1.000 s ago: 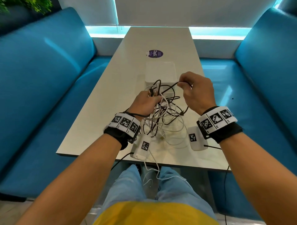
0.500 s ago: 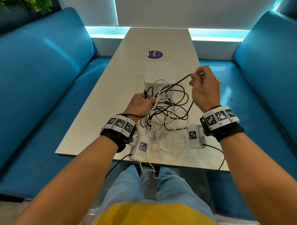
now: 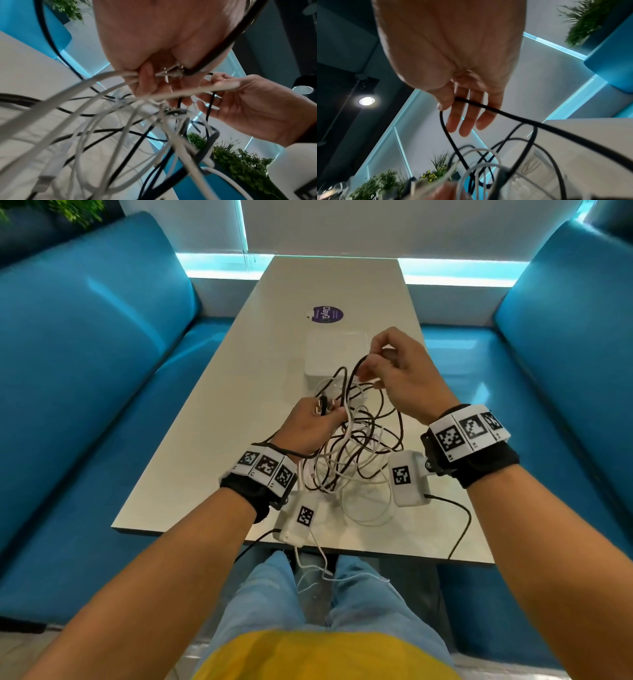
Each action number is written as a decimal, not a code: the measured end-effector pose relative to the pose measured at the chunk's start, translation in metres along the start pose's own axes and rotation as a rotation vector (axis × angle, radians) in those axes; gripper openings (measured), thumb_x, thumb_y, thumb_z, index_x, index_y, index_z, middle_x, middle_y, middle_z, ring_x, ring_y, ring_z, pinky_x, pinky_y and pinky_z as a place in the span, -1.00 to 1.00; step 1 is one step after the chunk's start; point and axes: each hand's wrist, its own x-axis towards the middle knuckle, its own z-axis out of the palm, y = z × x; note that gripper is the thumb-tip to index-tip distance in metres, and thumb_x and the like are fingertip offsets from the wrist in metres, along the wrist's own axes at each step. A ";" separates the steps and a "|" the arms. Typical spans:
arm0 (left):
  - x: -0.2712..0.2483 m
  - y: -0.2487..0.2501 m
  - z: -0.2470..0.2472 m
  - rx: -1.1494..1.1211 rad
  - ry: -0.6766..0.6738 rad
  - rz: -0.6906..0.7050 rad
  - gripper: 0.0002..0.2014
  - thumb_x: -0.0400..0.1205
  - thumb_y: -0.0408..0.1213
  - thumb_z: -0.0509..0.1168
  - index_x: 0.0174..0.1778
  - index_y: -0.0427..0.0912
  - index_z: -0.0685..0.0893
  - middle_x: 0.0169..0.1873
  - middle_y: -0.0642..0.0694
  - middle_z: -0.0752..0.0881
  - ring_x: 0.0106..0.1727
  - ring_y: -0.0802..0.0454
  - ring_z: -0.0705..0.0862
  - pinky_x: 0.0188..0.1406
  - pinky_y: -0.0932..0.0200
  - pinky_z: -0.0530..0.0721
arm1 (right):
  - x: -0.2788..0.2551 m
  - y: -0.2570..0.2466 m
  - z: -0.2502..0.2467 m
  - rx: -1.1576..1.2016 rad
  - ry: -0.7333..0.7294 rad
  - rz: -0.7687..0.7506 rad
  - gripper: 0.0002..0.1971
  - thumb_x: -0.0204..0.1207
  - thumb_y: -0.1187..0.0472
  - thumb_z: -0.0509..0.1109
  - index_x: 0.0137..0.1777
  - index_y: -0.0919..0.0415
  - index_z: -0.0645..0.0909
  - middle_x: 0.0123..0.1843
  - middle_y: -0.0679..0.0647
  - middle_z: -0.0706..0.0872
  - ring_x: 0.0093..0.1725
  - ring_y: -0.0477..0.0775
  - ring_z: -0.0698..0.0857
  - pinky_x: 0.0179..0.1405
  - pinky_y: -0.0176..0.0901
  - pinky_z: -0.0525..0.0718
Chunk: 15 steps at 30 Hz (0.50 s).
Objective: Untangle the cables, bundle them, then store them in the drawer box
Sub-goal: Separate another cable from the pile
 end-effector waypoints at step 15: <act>0.010 -0.013 -0.001 0.013 -0.028 0.014 -0.73 0.68 -0.33 0.24 -0.30 -0.26 0.75 -0.39 0.03 0.70 -0.43 0.34 0.56 -0.27 0.32 0.47 | -0.036 0.044 -0.005 -0.832 -0.325 -0.169 -0.92 0.46 0.06 0.52 -0.08 -0.12 0.78 0.49 0.01 0.44 0.54 0.08 0.31 0.47 0.15 0.29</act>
